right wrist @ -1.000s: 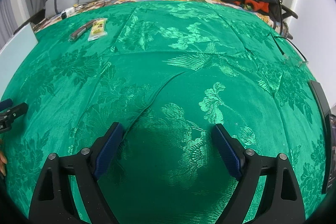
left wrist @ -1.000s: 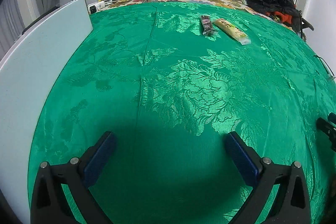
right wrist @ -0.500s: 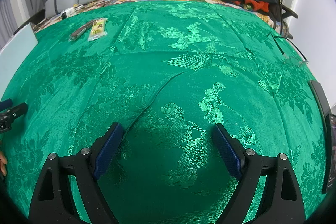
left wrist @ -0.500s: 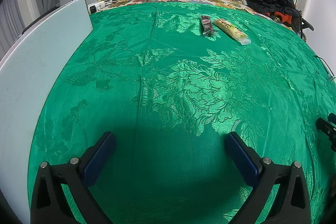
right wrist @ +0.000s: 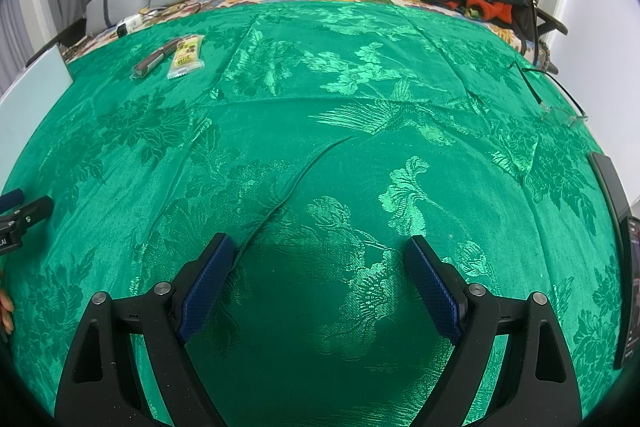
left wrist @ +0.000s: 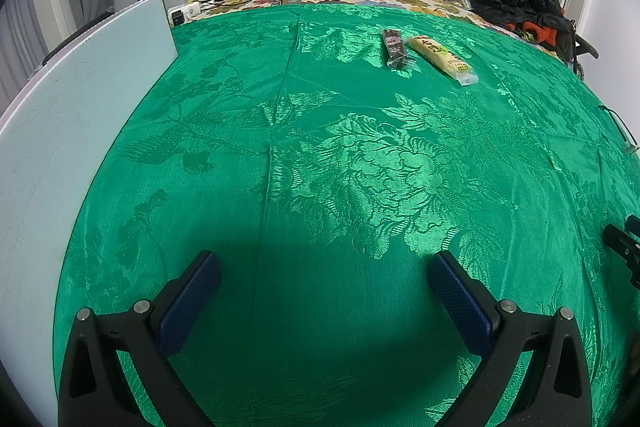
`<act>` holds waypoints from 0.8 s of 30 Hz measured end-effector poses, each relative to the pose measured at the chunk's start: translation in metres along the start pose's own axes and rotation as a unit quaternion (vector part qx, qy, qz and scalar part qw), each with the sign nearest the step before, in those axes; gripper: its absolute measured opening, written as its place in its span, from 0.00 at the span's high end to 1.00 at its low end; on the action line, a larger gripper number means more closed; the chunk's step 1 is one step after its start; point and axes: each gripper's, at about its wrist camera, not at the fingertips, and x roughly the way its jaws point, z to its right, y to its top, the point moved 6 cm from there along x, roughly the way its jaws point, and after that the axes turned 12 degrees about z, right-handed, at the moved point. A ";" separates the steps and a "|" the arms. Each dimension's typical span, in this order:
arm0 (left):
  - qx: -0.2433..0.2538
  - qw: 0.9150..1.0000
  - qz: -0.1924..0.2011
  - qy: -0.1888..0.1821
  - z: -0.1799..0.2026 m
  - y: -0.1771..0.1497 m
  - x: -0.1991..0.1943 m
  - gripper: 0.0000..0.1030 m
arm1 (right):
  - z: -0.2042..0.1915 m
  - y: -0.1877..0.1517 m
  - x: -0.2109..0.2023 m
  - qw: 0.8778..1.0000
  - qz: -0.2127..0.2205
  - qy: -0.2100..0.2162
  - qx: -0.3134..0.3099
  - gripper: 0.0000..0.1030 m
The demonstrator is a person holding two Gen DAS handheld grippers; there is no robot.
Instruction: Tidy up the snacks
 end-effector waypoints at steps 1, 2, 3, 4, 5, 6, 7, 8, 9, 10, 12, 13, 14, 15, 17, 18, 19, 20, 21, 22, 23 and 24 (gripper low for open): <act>0.000 1.000 0.000 0.000 0.000 0.000 0.000 0.00 | 0.000 0.000 0.000 1.000 0.000 0.000 0.000 0.13; 0.000 1.000 0.000 0.000 0.000 0.000 0.000 0.00 | 0.000 0.000 0.000 1.000 0.000 0.000 0.000 0.13; 0.001 1.000 0.000 0.000 0.000 0.000 0.000 0.00 | 0.000 0.000 0.000 1.000 0.000 0.000 0.000 0.13; 0.001 1.000 0.000 -0.001 0.000 -0.001 0.000 0.00 | 0.000 0.000 0.000 1.000 0.000 0.000 0.000 0.13; 0.001 1.000 0.000 0.000 0.000 -0.001 0.000 0.00 | 0.000 0.000 0.000 1.000 0.000 0.000 0.000 0.13; 0.001 1.000 0.000 0.000 0.000 -0.001 0.000 0.00 | 0.000 0.000 0.000 1.000 0.000 0.000 0.000 0.13; 0.001 1.000 0.000 0.000 0.000 -0.001 0.000 0.00 | 0.000 0.000 0.000 1.000 0.000 0.000 0.000 0.13; 0.002 1.000 0.000 -0.001 0.000 -0.001 0.000 0.00 | 0.000 0.000 0.000 1.000 0.000 0.000 0.000 0.13; 0.002 1.000 0.000 -0.001 0.000 -0.001 0.000 0.00 | 0.000 0.000 0.000 1.000 0.000 0.000 0.000 0.13; 0.002 1.000 0.000 -0.001 -0.001 0.000 0.000 0.00 | 0.000 0.000 0.000 1.000 0.000 0.000 0.000 0.13; 0.002 1.000 0.000 -0.001 -0.001 0.000 0.000 0.00 | 0.000 0.000 0.000 1.000 0.000 0.000 0.000 0.13; 0.002 1.000 0.000 -0.001 -0.001 0.000 0.000 0.00 | 0.000 0.000 0.000 1.000 0.000 0.000 0.000 0.13; 0.002 1.000 0.000 -0.001 -0.001 0.000 0.000 0.00 | 0.000 0.000 0.000 1.000 0.000 -0.001 0.000 0.13; 0.001 1.000 0.000 -0.001 -0.001 -0.001 0.001 0.00 | 0.000 -0.001 0.000 1.000 -0.001 -0.002 0.000 0.12; 0.002 1.000 0.000 0.000 -0.001 0.000 0.000 0.00 | 0.000 -0.001 0.000 1.000 -0.002 -0.002 0.001 0.12; 0.002 1.000 0.000 -0.001 -0.001 0.000 0.000 0.00 | 0.000 -0.001 0.000 1.000 -0.001 -0.002 0.001 0.11; 0.002 1.000 0.000 -0.001 -0.001 0.000 0.000 0.00 | 0.000 -0.001 0.001 1.000 -0.002 -0.001 0.002 0.11; 0.002 1.000 0.000 -0.001 -0.001 0.000 0.000 0.00 | 0.000 -0.002 0.001 1.000 -0.002 0.000 0.003 0.11; 0.002 1.000 0.000 -0.001 -0.001 0.000 0.000 0.00 | 0.000 -0.002 0.001 1.000 -0.002 0.000 0.003 0.11; 0.002 1.000 0.000 -0.001 -0.001 0.000 0.000 0.00 | 0.000 -0.002 0.001 1.000 -0.002 -0.001 0.002 0.11; 0.002 1.000 0.000 -0.001 -0.001 0.000 0.000 0.00 | 0.000 -0.002 0.001 1.000 -0.002 -0.001 0.002 0.11; 0.002 1.000 0.000 -0.001 -0.001 0.000 0.000 0.00 | 0.000 -0.002 0.001 1.000 -0.002 -0.001 0.003 0.11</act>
